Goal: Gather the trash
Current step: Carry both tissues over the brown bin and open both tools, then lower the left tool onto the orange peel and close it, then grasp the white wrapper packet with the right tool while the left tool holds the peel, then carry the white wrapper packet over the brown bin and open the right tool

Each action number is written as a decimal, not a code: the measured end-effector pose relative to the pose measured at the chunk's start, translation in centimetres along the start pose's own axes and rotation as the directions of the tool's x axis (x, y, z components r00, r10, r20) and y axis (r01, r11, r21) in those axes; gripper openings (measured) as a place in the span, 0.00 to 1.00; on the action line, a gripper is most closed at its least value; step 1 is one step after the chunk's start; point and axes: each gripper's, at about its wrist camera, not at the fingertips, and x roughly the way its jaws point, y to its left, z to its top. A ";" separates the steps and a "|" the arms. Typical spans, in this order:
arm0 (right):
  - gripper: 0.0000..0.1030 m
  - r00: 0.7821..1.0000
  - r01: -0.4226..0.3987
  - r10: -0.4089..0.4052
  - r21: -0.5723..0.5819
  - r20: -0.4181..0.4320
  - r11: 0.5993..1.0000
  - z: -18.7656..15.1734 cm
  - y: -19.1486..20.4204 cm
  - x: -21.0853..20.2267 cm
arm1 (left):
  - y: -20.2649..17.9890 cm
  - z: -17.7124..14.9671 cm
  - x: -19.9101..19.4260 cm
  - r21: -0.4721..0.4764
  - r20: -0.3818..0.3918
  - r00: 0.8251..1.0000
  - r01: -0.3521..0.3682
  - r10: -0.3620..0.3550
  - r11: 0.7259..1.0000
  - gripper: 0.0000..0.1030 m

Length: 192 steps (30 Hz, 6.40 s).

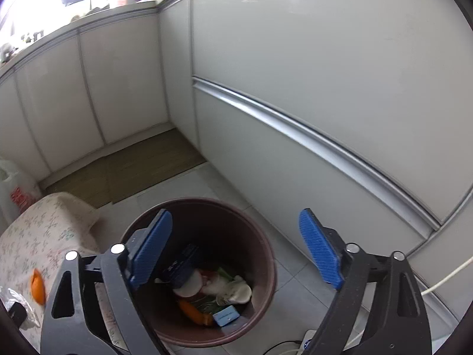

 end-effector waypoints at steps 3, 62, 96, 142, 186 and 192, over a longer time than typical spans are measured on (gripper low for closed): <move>0.93 0.997 0.071 -0.071 0.026 0.016 0.997 0.4 -1.5 0.2 | -2.6 0.7 1.4 0.029 -0.013 0.999 0.030 -0.029 0.999 0.23; 0.93 0.998 -0.066 0.044 -0.516 -0.055 0.854 -4.5 19.2 0.1 | 13.0 4.5 9.7 -0.174 -0.114 0.940 -0.337 0.321 0.925 0.56; 0.93 0.991 -0.129 0.119 -0.713 -0.065 0.690 -9.2 26.4 -2.7 | 22.1 2.0 9.2 -0.085 -0.144 0.860 -0.504 0.490 0.859 0.26; 0.71 0.725 -0.664 0.315 -0.499 -0.613 0.557 -26.3 29.6 -9.8 | 27.3 -10.3 -10.8 -0.272 -0.069 0.911 -0.410 0.407 0.871 0.21; 0.18 0.737 -0.671 0.608 -0.433 -0.297 0.602 -14.9 26.1 -15.2 | 23.0 -8.2 -12.2 -0.258 0.043 0.945 -0.303 0.324 0.918 0.21; 0.19 0.763 -0.637 0.606 -0.416 -0.224 0.649 -12.9 24.1 -15.3 | 21.1 -8.2 -11.9 -0.256 0.061 0.955 -0.265 0.290 0.929 0.21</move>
